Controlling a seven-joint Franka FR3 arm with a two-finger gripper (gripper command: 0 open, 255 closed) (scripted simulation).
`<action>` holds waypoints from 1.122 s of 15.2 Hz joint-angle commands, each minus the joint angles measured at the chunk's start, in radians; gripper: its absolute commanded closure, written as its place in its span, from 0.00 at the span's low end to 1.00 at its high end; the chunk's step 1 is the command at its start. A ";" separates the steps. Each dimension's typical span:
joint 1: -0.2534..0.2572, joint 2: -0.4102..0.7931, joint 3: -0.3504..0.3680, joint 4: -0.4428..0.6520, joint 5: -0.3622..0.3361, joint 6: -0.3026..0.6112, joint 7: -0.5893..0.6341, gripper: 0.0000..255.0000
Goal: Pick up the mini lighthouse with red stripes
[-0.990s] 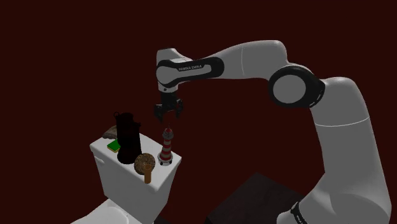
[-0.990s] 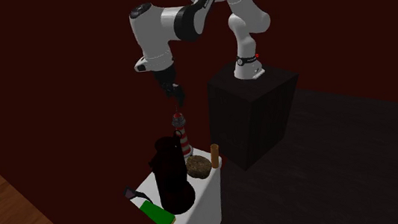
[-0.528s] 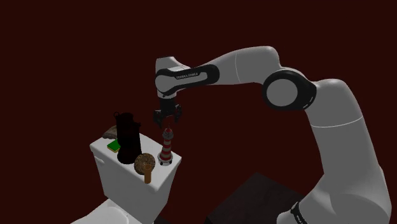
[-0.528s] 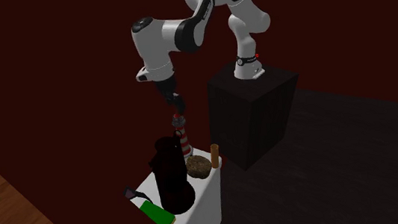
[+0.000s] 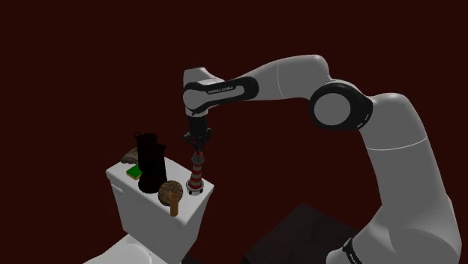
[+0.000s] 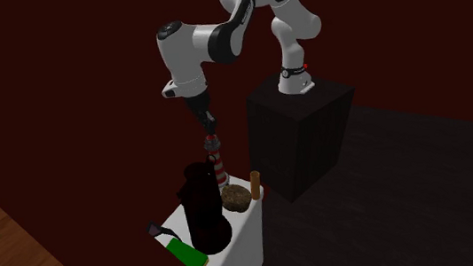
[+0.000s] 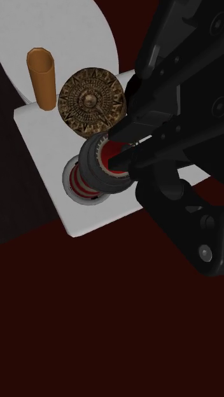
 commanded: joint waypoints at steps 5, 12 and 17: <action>-0.001 -0.012 0.001 0.006 0.002 -0.019 0.000 1.00; -0.001 -0.048 0.005 0.043 0.007 -0.090 -0.002 1.00; 0.000 -0.067 0.007 0.079 0.010 -0.145 -0.003 1.00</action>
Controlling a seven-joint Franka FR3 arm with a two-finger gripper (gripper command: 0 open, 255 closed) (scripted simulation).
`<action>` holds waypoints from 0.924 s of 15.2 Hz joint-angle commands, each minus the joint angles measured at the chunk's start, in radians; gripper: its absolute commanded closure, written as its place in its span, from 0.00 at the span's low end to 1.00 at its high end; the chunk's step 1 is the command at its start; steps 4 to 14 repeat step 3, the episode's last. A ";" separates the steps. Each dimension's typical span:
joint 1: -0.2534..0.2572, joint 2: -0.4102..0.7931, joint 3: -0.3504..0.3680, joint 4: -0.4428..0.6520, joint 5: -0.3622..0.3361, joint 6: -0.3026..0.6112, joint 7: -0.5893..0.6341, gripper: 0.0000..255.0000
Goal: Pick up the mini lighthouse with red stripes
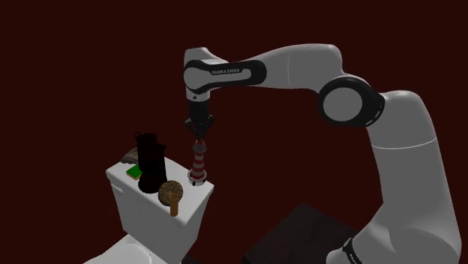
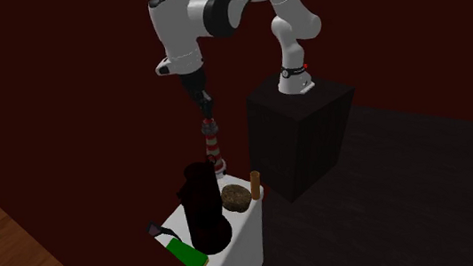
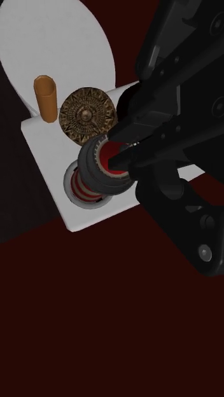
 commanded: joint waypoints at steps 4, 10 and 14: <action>0.002 -0.005 0.001 0.024 0.001 -0.028 0.000 1.00; 0.002 -0.005 0.001 0.024 0.001 -0.028 0.000 1.00; 0.002 -0.005 0.001 0.024 0.001 -0.028 0.000 1.00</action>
